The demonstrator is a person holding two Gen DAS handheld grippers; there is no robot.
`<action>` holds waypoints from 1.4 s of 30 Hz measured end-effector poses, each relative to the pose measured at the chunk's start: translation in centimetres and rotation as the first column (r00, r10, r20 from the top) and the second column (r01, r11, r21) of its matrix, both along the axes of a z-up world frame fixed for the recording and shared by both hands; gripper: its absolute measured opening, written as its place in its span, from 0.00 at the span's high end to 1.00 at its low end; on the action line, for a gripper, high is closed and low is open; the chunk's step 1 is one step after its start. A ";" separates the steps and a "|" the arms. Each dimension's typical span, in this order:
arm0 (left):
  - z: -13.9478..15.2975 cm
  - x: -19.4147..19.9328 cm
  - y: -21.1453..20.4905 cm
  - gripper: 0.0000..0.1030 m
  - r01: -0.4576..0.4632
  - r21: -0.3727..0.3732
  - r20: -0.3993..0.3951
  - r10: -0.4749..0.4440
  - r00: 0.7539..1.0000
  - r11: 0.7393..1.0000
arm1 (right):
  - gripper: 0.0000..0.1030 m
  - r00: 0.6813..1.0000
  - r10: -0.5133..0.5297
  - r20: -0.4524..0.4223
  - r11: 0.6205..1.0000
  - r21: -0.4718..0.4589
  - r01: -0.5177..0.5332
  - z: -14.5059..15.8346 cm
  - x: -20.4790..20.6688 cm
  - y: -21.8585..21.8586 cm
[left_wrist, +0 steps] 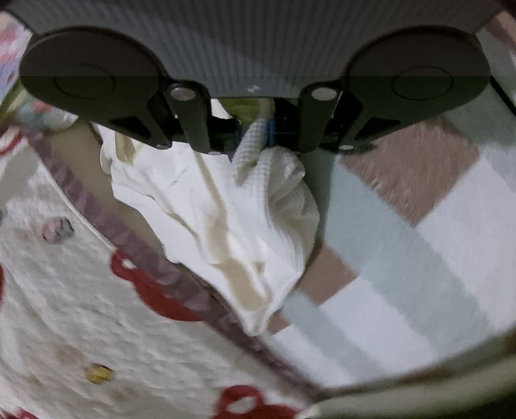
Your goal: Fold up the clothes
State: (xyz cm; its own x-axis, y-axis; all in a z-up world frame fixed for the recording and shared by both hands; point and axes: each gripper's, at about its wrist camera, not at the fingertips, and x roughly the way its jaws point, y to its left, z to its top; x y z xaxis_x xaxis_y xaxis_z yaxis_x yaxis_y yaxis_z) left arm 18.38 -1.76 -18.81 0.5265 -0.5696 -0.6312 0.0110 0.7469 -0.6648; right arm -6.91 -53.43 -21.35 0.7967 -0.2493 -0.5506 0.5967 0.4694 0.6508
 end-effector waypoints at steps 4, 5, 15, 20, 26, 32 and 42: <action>-0.8 0.4 -0.3 0.67 0.005 0.045 0.022 -0.006 1.000 0.999 | 0.58 0.998 -0.044 0.050 0.999 0.033 0.042 -0.5 0.6 -0.5; -0.6 0.4 -0.6 0.68 0.018 0.069 0.036 -0.021 0.999 0.997 | 0.66 0.997 -0.055 0.063 0.998 0.041 0.053 -0.6 0.8 -0.7; 5.1 2.5 -2.2 0.92 0.260 0.226 0.107 -0.290 0.951 0.939 | 0.82 0.995 0.025 0.100 1.000 -0.021 -0.023 4.0 -1.5 0.4; 8.1 3.1 -2.5 0.92 0.398 0.237 0.005 -0.410 0.912 0.887 | 0.83 0.990 0.106 0.096 0.993 -0.069 -0.099 8.6 -3.7 2.5; 7.5 -1.3 1.1 0.92 0.582 0.292 -0.217 -0.540 0.813 0.759 | 0.84 0.992 0.117 -0.054 0.986 -0.113 -0.123 9.7 -11.3 9.9; 6.5 -2.7 1.2 0.92 0.676 0.325 -0.322 -0.594 0.737 0.661 | 0.84 0.973 0.112 -0.203 0.981 -0.131 -0.140 6.8 -14.8 14.0; 3.3 -2.6 3.7 0.77 0.700 0.261 -0.544 -0.497 0.676 0.665 | 0.85 0.921 0.135 -0.366 0.968 -0.148 -0.201 6.9 -14.9 15.0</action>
